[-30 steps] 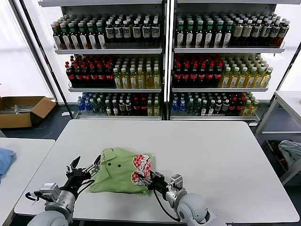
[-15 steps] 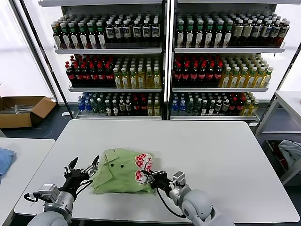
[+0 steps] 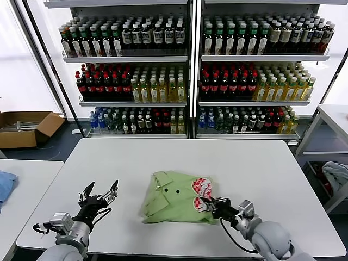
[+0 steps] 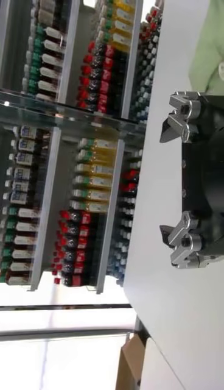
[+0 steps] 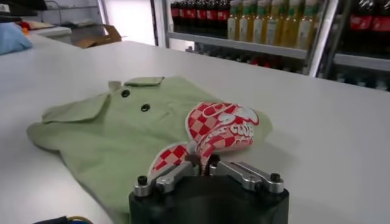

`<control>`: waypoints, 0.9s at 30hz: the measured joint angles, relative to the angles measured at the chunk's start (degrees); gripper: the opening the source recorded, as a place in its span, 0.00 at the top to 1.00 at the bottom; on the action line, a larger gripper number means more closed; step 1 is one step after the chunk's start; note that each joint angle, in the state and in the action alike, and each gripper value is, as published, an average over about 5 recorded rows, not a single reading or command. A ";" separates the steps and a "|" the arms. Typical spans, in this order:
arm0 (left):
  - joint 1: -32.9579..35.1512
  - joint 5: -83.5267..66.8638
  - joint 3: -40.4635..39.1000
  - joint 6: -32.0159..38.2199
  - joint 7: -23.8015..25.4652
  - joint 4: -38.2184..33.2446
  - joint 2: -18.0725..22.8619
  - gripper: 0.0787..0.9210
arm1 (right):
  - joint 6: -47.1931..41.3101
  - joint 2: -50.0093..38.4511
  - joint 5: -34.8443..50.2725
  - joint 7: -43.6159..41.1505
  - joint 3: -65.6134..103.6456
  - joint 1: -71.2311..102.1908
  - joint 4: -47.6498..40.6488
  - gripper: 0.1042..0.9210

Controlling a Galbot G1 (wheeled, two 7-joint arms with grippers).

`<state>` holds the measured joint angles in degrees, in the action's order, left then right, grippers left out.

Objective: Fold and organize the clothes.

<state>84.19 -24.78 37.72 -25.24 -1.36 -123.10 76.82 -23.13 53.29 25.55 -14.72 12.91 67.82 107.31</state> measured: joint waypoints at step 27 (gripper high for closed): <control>2.32 -1.74 1.31 -0.39 0.14 -1.98 -0.14 0.12 | 0.54 9.64 0.85 9.10 1.76 -2.00 0.30 0.12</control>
<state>86.51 -26.53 39.03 -25.63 -1.22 -125.08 76.67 -22.59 62.93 26.40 -5.62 14.67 65.82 107.61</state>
